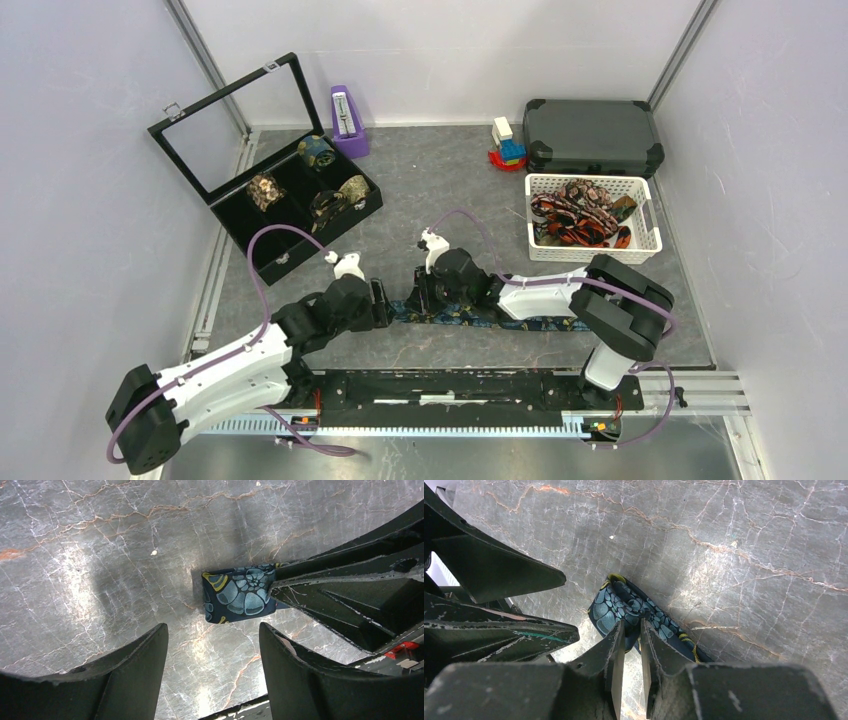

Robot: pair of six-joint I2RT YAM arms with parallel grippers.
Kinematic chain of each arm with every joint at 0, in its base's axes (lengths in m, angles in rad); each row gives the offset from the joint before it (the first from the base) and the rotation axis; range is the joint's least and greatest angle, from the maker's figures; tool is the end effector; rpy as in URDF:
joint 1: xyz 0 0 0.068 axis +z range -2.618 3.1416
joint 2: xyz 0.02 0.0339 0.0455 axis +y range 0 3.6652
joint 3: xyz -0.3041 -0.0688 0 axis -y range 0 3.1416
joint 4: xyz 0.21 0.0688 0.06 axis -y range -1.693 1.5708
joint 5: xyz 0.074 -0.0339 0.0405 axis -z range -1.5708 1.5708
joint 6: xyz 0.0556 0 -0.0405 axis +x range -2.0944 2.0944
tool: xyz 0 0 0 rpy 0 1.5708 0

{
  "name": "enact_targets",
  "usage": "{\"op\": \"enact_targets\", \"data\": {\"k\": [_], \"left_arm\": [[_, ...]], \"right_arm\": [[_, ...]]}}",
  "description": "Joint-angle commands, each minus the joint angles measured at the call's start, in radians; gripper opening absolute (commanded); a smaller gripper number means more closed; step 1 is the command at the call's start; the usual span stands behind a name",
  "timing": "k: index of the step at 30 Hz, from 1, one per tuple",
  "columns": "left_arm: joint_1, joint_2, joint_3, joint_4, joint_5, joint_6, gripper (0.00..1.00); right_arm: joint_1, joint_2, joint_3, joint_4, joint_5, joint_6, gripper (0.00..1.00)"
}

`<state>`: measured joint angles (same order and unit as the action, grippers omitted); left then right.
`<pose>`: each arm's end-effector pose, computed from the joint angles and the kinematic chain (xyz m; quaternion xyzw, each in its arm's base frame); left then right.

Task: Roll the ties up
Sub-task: Roll the tie at the center of the board.

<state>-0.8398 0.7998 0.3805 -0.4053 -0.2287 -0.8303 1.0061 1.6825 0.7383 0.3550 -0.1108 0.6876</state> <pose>0.0837 -0.0745 0.2068 -0.0372 0.9253 -0.1971 0.3218 0.1731 0.2847 0.2090 -0.1654 0.8653 0.3849 0.2751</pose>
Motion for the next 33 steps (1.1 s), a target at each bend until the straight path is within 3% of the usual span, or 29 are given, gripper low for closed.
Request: {"op": "enact_targets", "data": {"k": [1,12,24,33], "left_arm": [[0.013,-0.011,-0.010,0.058,0.013,0.031,0.73],[0.043,0.007,-0.034,0.118,0.058,0.033,0.73],[0.083,0.025,-0.114,0.293,0.148,0.036,0.72],[0.113,0.052,-0.163,0.391,0.198,0.024,0.67]], "right_arm": [[0.006,0.002,-0.018,0.047,0.016,0.007,0.23],[0.006,0.016,-0.049,0.065,0.023,0.007,0.22],[0.006,0.041,-0.062,0.067,0.039,-0.003,0.22],[0.006,0.051,-0.071,0.065,0.041,-0.014,0.22]]}}
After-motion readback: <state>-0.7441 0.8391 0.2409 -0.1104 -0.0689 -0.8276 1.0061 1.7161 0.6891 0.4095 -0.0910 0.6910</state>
